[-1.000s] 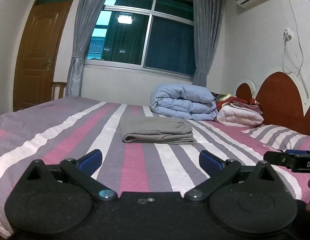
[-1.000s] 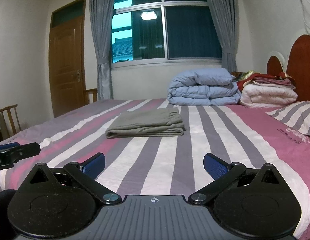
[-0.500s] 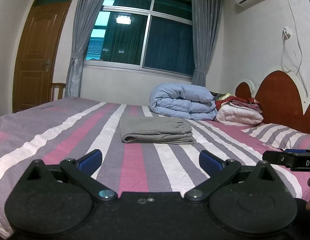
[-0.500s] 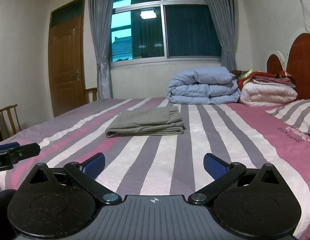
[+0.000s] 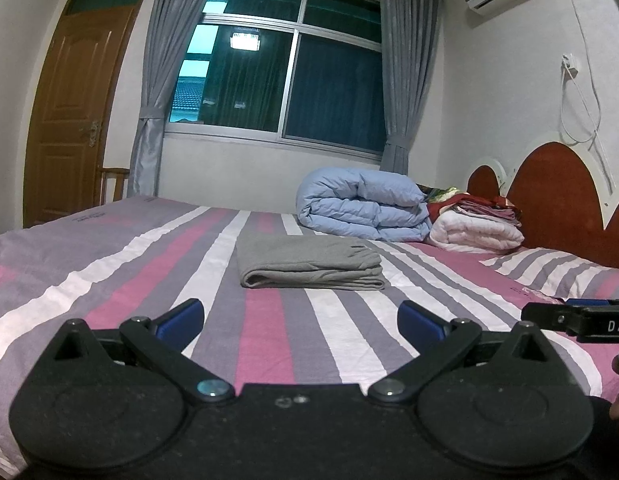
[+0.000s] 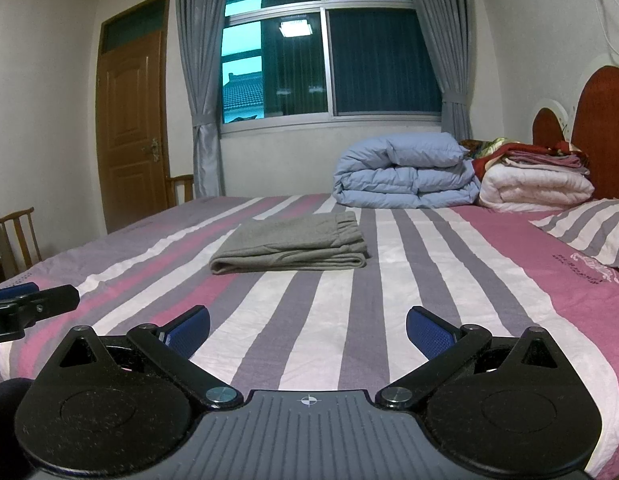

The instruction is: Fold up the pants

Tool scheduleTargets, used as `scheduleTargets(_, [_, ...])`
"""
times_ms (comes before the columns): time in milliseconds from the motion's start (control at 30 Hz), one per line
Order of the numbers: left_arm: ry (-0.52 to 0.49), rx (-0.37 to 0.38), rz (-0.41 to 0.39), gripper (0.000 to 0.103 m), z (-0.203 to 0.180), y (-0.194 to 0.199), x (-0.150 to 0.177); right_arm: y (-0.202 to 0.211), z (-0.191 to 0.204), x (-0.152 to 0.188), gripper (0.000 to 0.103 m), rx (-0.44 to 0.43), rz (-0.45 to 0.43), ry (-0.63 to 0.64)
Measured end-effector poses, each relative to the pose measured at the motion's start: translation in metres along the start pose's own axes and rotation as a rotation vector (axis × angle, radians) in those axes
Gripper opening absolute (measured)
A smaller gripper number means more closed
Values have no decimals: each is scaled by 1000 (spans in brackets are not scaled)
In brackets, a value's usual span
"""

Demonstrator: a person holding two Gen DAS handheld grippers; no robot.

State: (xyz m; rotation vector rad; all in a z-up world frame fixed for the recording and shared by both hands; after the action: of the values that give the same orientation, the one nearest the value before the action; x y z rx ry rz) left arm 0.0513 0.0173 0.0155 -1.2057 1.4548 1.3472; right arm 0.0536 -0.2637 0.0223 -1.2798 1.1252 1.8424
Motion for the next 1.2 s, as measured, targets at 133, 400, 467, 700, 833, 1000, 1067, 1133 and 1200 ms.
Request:
scheduleTargets(133, [-4,3,-5,97,0,0,-1,0,0,0,103,0,1,0])
scheduleTargets(400, [-6,5,-7,97,1,-1,-3,1,0,0,103,0,1,0])
scheduleTargets(467, [-7,5,-7,97,1,-1,-3,1,0,0,103,-1,1,0])
scheduleTargets(700, [-9,10,-11,97,1,-1,-3,1,0,-1,103,-1,2,0])
scheduleTargets(833, [-10,10,-11,97,0,-1,-3,1,0,-1,103,-1,2,1])
scheduleTargets(1000, [-10,8,-12,97,0,-1,-3,1,0,0,103,0,3,2])
scheduleTargets(1067, [-7,5,-17,97,3,1,-2,1,0,1,103,0,3,1])
scheduleTargets(1133, [-4,2,-21,96,5,1,-2,1,0,0,103,-1,3,1])
scheduleTargets(1200, [-4,-4,-29,94,6,1,-4,1,0,0,103,-1,3,1])
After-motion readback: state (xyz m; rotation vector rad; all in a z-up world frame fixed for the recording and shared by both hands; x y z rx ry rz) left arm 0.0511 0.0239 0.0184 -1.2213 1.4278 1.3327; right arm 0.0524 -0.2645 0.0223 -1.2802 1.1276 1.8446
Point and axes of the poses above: each gripper's, at about its wrist camera, not at the fingertips, and y roughly against the way its jaws point, z to its left, x to its underside, the point moved 7 cm from there along -y, roughly the way its jaws point, and after that the axes turned 1 degree about -x, right-handed, at the moved point
